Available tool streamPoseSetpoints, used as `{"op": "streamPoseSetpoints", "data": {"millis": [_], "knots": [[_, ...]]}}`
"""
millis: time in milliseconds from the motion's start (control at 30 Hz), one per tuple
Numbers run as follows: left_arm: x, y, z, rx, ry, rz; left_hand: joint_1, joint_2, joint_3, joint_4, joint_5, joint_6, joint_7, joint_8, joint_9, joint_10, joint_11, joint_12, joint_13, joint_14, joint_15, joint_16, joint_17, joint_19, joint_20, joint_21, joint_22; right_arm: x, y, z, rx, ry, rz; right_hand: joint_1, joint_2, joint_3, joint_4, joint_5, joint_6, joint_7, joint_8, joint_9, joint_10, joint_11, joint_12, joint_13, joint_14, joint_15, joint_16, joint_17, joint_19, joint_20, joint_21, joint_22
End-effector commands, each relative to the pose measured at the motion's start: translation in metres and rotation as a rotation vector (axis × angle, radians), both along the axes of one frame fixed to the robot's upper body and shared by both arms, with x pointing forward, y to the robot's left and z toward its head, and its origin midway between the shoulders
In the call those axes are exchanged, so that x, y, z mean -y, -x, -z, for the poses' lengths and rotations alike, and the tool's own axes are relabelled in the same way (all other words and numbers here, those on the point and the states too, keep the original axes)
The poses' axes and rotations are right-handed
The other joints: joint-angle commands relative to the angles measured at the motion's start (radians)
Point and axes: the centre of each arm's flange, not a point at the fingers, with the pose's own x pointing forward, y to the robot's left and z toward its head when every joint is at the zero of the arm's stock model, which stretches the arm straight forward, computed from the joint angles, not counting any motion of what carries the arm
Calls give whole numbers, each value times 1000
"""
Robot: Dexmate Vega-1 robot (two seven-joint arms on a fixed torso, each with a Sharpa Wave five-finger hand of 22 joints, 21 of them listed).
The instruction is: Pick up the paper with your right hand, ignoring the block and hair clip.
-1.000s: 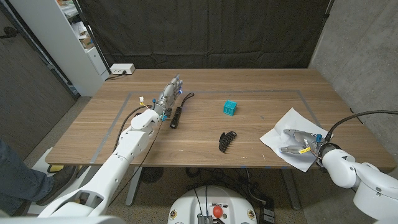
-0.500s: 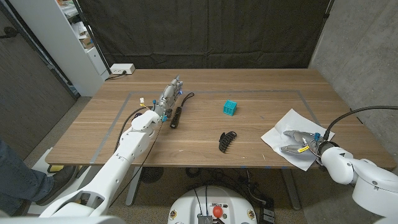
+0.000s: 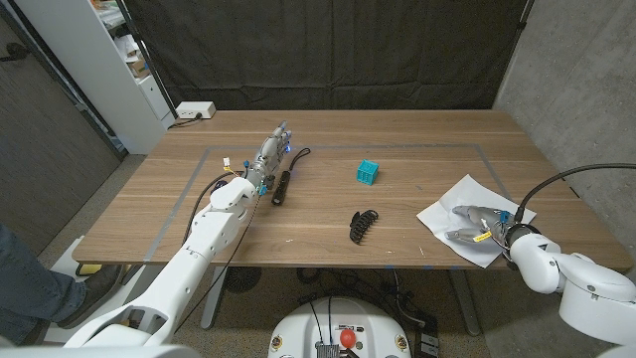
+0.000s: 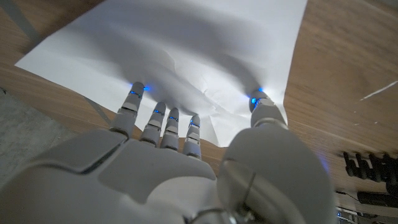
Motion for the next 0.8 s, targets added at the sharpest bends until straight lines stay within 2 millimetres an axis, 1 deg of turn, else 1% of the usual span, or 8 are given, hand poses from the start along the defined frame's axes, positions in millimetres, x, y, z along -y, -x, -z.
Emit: {"op": "streamPoseSetpoints", "data": {"millis": [33, 167, 267, 400, 567, 600, 700, 800], "knots": [[1, -2, 3, -17, 2, 3, -1, 9, 0, -2, 0, 10, 1, 4, 5, -5, -5, -2, 3, -9, 1, -1, 4, -64, 3, -1, 5, 0, -8, 11, 56, 13, 6, 46, 10, 14, -7, 6, 36, -5, 6, 2, 42, -11, 6, 4, 49, -15, 19, 10, 110, -25, 30, 3], [1, -3, 2, -17, 1, 3, -1, 10, -1, -2, 0, 10, 1, 4, 5, -4, -8, -1, 3, -9, 1, -1, 4, -65, 3, -1, 5, -1, -11, 13, 77, 5, 6, 65, 19, 17, -7, 4, 74, -9, 15, 3, 78, -33, 13, 6, 82, -29, 32, 18, 155, -45, 39, 3], [0, -3, 2, -20, -1, 0, -1, 10, -1, -3, 0, 10, 0, 4, 5, -5, -6, -1, 3, -9, 1, -1, 4, -65, 3, 0, 5, -2, -13, 16, 106, -2, -1, 69, 24, 17, -3, 2, 89, -11, 17, 3, 93, -32, 16, 7, 98, -34, 40, 23, 174, -56, 43, 3], [-1, -4, 2, -24, -2, 0, -2, 10, -1, -3, 0, 10, 0, 4, 5, -5, -6, -1, 3, -9, 1, -1, 4, -65, 3, 0, 5, -3, -13, 17, 142, 7, -1, 76, 36, 14, 4, -7, 141, -14, 28, 5, 145, -41, 27, 10, 166, -60, 70, 37, 239, -87, 59, 5], [-1, -6, 2, -27, 1, 3, -2, 11, -2, -3, 0, 11, 0, 4, 5, -5, -7, -1, 3, -9, 1, -1, 4, -65, 4, 0, 5, -3, -13, 16, 193, 12, 4, 110, 72, 9, 4, -32, 241, -22, 54, 8, 227, -75, 45, 14, 257, -88, 120, 64, 333, -149, 88, 9], [-1, -6, 2, -26, 1, 4, -2, 11, -2, -3, 0, 11, 0, 4, 5, -5, -7, -1, 3, -9, 1, -1, 4, -65, 3, 0, 5, -4, -12, 16, 202, 14, 6, 117, 78, 6, 4, -38, 262, -29, 60, 8, 248, -71, 50, 15, 279, -95, 132, 70, 353, -160, 95, 9], [-1, -8, 2, -27, 1, 6, -2, 11, -2, -3, -1, 11, 0, 4, 5, -5, -6, -1, 3, -9, 1, -1, 4, -65, 4, 0, 5, -4, -13, 15, 213, 13, 14, 148, 105, 9, -1, -55, 327, -33, 78, 10, 332, -95, 76, 19, 377, -125, 180, 87, 411, -191, 118, 13], [-1, -9, 1, -27, 1, 7, -2, 12, -2, -3, -1, 12, 0, 4, 5, -4, -6, -1, 3, -9, 2, -1, 4, -66, 4, 0, 5, -4, -13, 15, 224, 11, 16, 171, 124, 9, -5, -71, 374, -37, 91, 12, 371, -104, 85, 21, 419, -133, 204, 101, 435, -211, 130, 15]]}}
